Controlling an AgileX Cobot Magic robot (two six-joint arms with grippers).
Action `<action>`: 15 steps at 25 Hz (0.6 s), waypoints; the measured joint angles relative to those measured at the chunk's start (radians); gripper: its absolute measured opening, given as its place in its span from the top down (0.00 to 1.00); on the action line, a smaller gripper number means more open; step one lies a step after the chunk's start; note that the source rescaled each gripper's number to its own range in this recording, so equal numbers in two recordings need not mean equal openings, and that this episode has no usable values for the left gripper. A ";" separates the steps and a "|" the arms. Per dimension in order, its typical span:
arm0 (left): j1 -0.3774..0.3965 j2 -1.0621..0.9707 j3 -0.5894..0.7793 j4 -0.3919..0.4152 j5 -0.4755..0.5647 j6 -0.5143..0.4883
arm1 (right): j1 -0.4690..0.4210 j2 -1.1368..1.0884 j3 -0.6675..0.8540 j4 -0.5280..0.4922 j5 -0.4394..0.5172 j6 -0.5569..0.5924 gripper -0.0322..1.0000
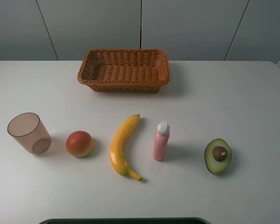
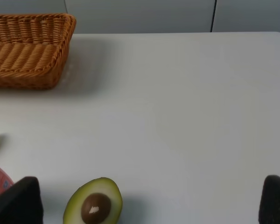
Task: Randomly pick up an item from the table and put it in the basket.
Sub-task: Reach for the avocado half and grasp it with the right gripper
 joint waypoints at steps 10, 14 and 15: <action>0.000 0.000 0.000 0.000 0.000 0.000 | 0.000 0.026 -0.041 -0.044 -0.009 0.008 0.00; 0.000 0.000 0.000 0.000 0.000 0.000 | -0.004 0.207 -0.155 -0.062 -0.009 0.000 0.00; 0.000 0.000 0.000 0.000 0.000 0.000 | -0.004 0.269 -0.193 -0.062 -0.009 -0.008 0.00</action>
